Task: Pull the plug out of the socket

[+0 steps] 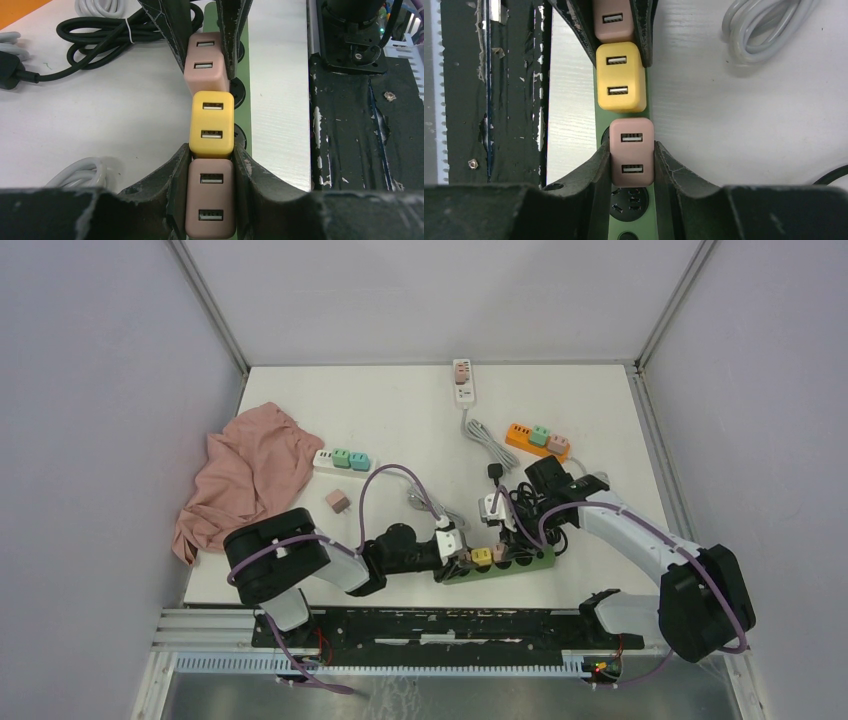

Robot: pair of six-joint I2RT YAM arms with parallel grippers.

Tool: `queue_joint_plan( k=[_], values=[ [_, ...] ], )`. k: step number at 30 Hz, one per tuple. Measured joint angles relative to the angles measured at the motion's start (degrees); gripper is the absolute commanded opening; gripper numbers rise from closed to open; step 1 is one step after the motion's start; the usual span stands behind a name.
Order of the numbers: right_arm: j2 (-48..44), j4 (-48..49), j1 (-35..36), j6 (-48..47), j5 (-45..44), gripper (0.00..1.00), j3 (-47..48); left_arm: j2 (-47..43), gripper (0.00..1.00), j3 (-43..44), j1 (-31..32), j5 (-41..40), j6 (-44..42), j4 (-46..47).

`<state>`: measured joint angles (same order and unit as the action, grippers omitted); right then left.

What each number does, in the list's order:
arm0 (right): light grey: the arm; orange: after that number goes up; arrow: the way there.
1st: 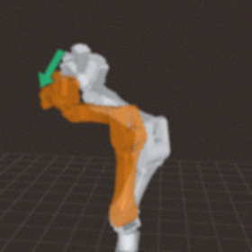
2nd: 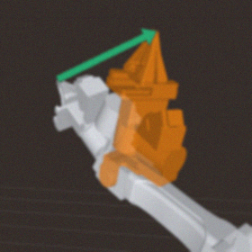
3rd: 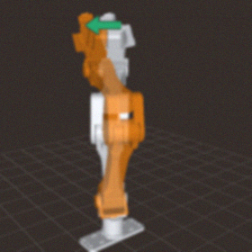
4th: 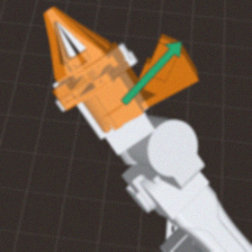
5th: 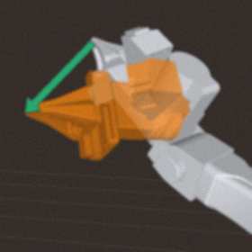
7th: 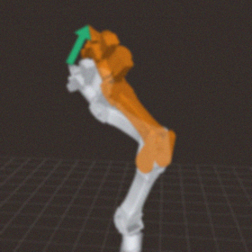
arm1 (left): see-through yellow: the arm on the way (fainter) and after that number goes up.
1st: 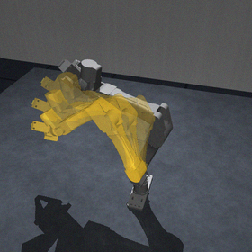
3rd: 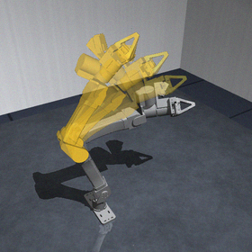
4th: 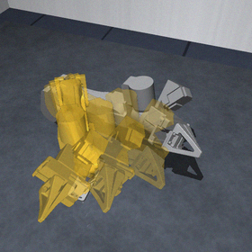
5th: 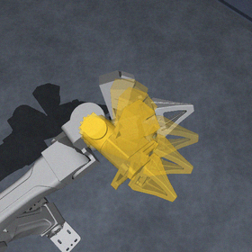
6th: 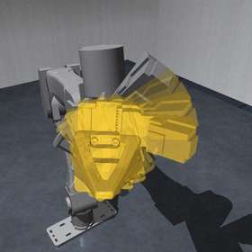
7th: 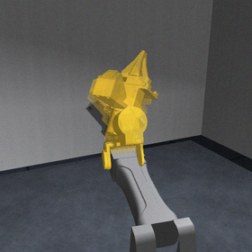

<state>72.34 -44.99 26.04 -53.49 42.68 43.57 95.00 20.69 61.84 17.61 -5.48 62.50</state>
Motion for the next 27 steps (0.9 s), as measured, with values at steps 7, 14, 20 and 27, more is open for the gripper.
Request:
queue_joint_plan(
  k=[7,14,20,27],
  values=[
    [0.00,-3.32,-0.15,-8.87,2.32,0.00,0.20,0.00,0.03,0.07,0.22,0.52,0.00,0.04],
    [0.52,-0.81,2.71,-2.60,-1.20,0.00,0.22,0.92,0.03,0.39,0.22,1.03,0.04,0.26],
    [1.14,-0.22,1.79,1.60,-1.60,0.00,0.42,1.07,0.03,0.61,0.20,1.05,0.09,0.17],
    [1.73,-1.66,-0.72,-1.92,0.68,0.00,0.59,1.07,0.03,1.07,0.09,1.01,0.13,-0.35]
  ],
)
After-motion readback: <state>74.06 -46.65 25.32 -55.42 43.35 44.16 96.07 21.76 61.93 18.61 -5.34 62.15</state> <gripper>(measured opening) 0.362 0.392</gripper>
